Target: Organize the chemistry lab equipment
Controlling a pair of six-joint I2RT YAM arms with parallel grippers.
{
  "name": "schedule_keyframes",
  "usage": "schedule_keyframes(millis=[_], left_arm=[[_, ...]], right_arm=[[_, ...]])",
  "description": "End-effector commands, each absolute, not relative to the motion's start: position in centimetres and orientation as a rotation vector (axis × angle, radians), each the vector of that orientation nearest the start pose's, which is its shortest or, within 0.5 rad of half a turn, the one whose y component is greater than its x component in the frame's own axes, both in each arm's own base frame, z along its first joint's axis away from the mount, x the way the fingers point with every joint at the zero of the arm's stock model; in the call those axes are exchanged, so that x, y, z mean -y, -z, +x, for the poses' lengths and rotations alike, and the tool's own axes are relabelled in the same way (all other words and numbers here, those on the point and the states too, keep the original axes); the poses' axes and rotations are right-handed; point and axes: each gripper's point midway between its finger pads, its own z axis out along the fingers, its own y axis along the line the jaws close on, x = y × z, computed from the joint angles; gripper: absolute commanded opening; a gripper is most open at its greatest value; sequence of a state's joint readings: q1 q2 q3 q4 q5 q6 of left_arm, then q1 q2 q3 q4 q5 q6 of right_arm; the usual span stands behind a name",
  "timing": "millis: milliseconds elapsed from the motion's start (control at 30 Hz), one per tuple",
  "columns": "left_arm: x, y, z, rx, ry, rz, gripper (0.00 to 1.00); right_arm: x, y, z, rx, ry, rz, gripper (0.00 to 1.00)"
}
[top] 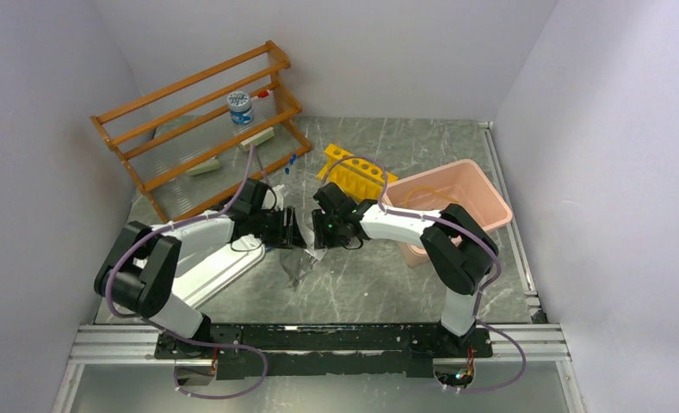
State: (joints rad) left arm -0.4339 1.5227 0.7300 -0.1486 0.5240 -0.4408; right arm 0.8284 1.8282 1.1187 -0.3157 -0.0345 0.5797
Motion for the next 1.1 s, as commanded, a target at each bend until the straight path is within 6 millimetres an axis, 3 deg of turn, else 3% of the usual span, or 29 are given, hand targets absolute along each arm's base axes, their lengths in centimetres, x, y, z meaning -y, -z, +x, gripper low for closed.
schedule_keyframes(millis=[0, 167, 433, 500, 567, 633, 833, 1067], left_arm=[[24.5, -5.6, 26.9, -2.529, 1.018, 0.253, 0.58], [24.4, -4.9, 27.6, -2.536, 0.974, 0.231, 0.54], [25.0, -5.5, 28.1, -2.486, 1.024, 0.188, 0.31], [25.0, -5.6, 28.3, -2.473, 1.022, 0.179, 0.23], [25.2, -5.8, 28.4, -2.45, 1.027, 0.218, 0.06], [25.2, -6.3, 28.6, -2.428, 1.02, 0.268, 0.05], [25.9, -9.9, 28.5, -2.326, 1.048, 0.503, 0.05], [28.1, -18.2, 27.2, -2.092, 1.228, 0.847, 0.05]], right_arm=[[-32.6, -1.9, 25.4, -2.666, -0.565, -0.376, 0.41], [-32.6, -1.6, 25.2, -2.657, -0.576, -0.403, 0.38], [-33.1, -2.6, 25.3, -2.594, -0.638, -0.465, 0.38], [-33.4, -3.1, 25.3, -2.567, -0.663, -0.496, 0.38], [-33.5, -3.6, 25.4, -2.543, -0.674, -0.509, 0.38], [-33.4, -4.5, 25.6, -2.512, -0.669, -0.515, 0.39], [-32.4, -11.8, 26.9, -2.355, -0.786, -0.502, 0.48], [-29.6, -20.5, 28.8, -2.133, -0.998, -0.607, 0.69]])
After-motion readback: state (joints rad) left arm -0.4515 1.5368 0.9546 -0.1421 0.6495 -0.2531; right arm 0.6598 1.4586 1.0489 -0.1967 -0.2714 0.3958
